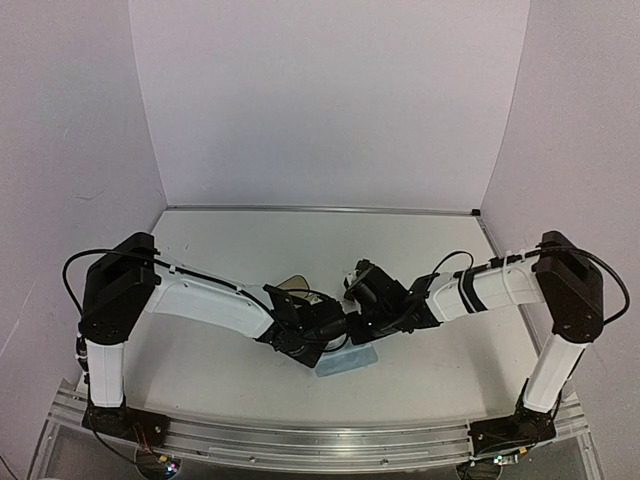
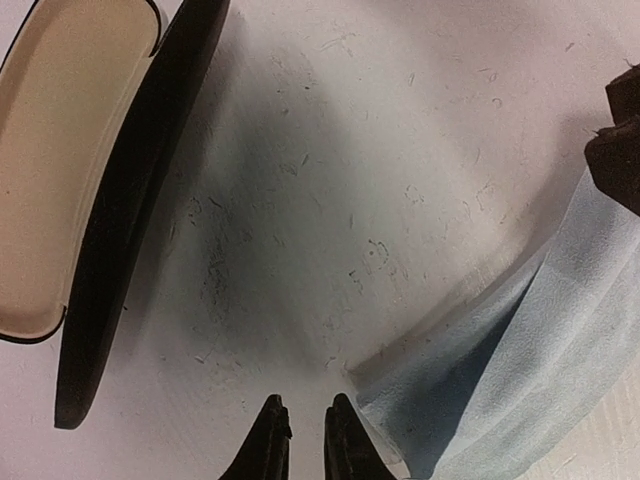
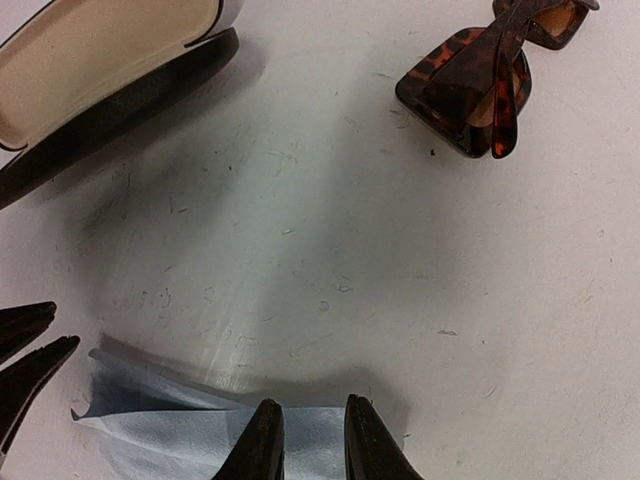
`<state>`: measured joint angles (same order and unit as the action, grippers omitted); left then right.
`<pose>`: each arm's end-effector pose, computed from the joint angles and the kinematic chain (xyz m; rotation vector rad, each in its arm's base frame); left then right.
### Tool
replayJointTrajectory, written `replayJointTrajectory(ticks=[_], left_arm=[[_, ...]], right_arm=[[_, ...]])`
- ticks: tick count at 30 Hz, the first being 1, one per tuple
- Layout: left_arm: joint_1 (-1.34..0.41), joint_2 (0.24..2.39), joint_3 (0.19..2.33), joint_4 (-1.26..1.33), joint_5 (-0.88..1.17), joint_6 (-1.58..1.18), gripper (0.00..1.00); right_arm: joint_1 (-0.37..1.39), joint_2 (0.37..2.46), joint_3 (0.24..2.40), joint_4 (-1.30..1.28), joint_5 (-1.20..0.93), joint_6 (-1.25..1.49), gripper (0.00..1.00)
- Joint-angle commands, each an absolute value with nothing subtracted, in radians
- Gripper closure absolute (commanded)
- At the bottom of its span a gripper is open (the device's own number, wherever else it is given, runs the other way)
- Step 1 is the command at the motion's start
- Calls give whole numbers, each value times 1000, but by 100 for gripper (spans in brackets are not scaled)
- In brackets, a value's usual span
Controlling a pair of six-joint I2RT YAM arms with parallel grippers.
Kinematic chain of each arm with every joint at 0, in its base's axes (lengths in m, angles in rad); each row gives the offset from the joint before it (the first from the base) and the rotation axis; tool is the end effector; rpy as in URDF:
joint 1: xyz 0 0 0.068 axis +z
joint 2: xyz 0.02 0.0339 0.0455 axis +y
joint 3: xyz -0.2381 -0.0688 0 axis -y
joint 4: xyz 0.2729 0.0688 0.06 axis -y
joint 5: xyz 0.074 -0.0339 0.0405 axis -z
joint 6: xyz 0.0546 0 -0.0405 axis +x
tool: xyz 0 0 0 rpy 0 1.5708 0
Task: Organize the sunglasses
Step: Fold the glasses cleaning cloth at the center of the board.
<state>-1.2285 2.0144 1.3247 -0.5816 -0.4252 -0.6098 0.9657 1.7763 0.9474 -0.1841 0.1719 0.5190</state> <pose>0.1580 -0.3762 0.0830 0.7179 2.5271 0.0288 0.2152 0.2948 0.0775 -0.5128 2.5469 0.3379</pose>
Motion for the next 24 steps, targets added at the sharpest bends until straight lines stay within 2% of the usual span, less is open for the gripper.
replayJointTrajectory(ticks=[1,24], left_arm=[[-1222,1973,1317,-525,-397,-601,86],[-1224,1899,1238,-405,-296,-554,87]], right_arm=[[970,1799,1004,-191,170,504,77],[968,1838,1003,-193,158,504,77]])
